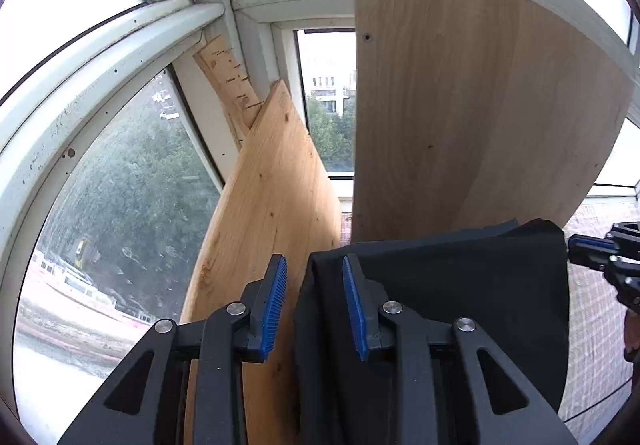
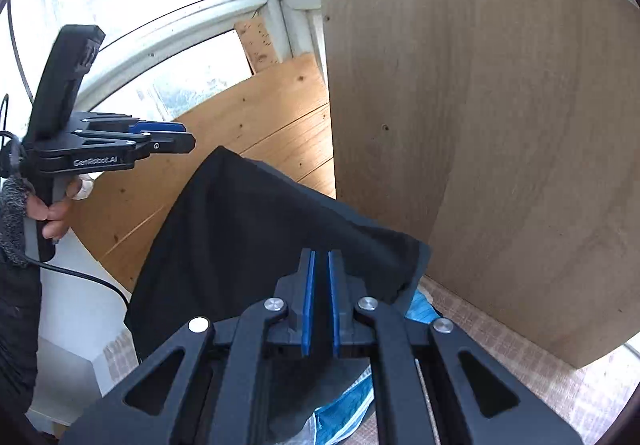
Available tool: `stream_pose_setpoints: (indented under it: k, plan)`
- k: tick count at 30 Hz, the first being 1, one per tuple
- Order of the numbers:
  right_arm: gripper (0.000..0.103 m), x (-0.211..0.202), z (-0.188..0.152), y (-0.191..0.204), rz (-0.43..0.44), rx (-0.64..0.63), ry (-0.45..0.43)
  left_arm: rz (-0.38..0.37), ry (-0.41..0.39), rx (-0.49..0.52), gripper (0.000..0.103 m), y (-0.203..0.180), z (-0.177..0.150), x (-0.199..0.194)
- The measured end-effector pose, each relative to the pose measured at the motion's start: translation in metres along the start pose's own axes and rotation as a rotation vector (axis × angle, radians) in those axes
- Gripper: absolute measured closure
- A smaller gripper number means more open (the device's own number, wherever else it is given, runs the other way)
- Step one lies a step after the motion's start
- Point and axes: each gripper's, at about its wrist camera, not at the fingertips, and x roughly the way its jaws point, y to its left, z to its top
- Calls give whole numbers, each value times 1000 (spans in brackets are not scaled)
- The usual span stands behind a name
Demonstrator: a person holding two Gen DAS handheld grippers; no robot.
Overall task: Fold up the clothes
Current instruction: 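Carry the folded jacket with both grippers onto the stack of clothes, then open both grippers and release the jacket on the stack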
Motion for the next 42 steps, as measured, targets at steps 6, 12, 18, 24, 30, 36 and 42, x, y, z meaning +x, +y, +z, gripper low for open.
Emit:
stream_pose_setpoints:
  k: [6,12,18,24,30,36,42]
  plan:
    - [96,50,7,-36,-191,64,45,71,109,47,83,-17,-9,66]
    - [96,12,-2,-73,-162,184,-69,124,150,-31,84,6,-4,106]
    - [96,28,-11,-21,-61,13,-2,144,153,-15,84,9,-5,110]
    - [96,-1,-16,-6,-58,25,-40,146,86,-9,84,-1,-10,71]
    - [95,-40,-50,37,136,39,-33,-13,-18,-29,84,-20,-64,-5]
    - [95,3,-90,55,-35,-33,143,-61,52,-40,84,-35,-116,5]
    - [58,-98,-110,51,-162,117,-86,1,-1,-171,83,-14,-125,-16]
